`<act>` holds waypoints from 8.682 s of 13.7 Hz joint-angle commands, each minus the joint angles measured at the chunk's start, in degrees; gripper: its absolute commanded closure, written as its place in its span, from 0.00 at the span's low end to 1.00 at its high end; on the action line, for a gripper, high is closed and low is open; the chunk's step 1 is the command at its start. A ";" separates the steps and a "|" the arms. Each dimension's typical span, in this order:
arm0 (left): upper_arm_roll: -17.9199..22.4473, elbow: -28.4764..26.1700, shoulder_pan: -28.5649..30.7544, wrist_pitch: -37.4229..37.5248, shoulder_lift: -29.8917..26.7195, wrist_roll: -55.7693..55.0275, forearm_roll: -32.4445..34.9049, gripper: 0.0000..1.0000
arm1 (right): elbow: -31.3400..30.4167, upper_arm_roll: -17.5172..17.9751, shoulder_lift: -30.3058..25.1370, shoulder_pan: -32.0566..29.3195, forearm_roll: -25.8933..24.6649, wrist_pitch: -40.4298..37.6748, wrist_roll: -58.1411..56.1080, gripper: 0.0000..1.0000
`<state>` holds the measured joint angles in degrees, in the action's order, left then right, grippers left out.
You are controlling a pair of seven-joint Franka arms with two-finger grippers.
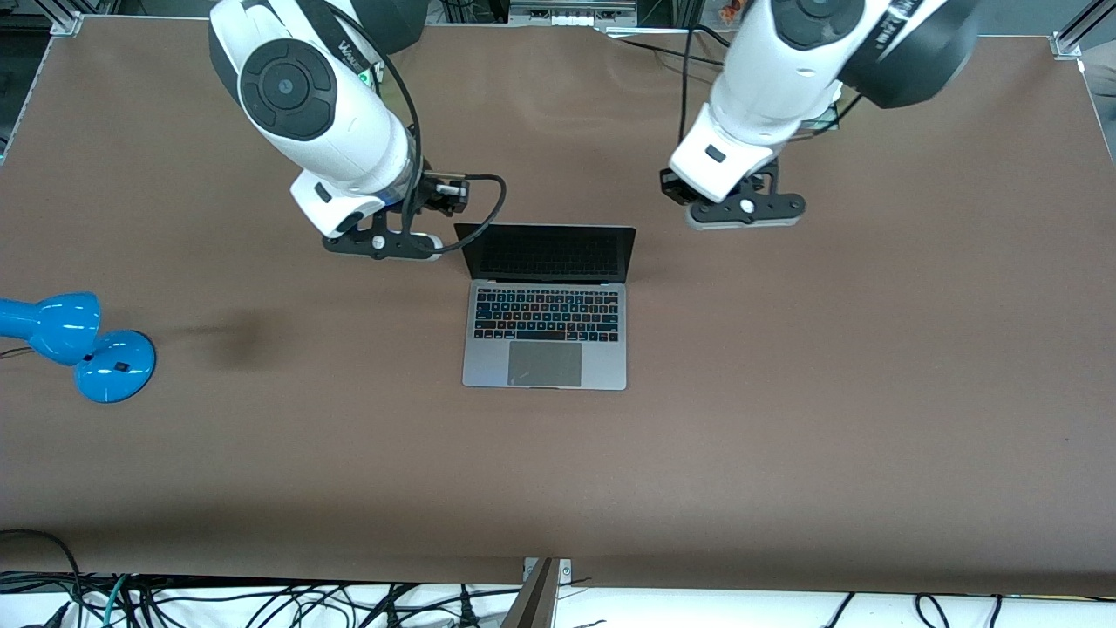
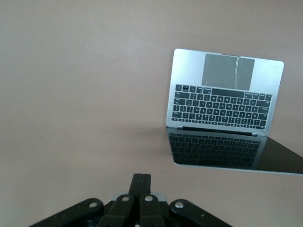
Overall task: Close laptop with both arms from behind
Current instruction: 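Move both grippers toward the back of the laptop screen, then lower both grippers onto the top edge of the laptop screen, then push the screen down toward the keyboard with both grippers, then open both grippers and lift them off the closed laptop lid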
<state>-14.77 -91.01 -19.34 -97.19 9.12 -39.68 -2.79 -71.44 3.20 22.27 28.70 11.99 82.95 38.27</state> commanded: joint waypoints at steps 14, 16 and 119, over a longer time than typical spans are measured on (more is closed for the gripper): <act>-7.29 -17.53 -0.26 -19.61 0.81 -10.84 -0.64 1.00 | -1.24 -0.21 9.02 4.79 6.29 0.46 0.93 0.92; -8.52 -17.97 -0.26 -21.01 2.30 -12.78 -0.64 1.00 | -2.12 -0.30 10.16 5.48 6.21 1.86 0.85 0.92; 2.73 17.62 -5.36 -25.95 44.49 -15.77 10.43 1.00 | -1.42 -4.60 30.91 5.93 -4.34 47.75 -10.93 0.91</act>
<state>-12.90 -75.88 -23.49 -123.11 52.03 -53.97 6.05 -73.39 -1.44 53.05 35.24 8.32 130.80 28.12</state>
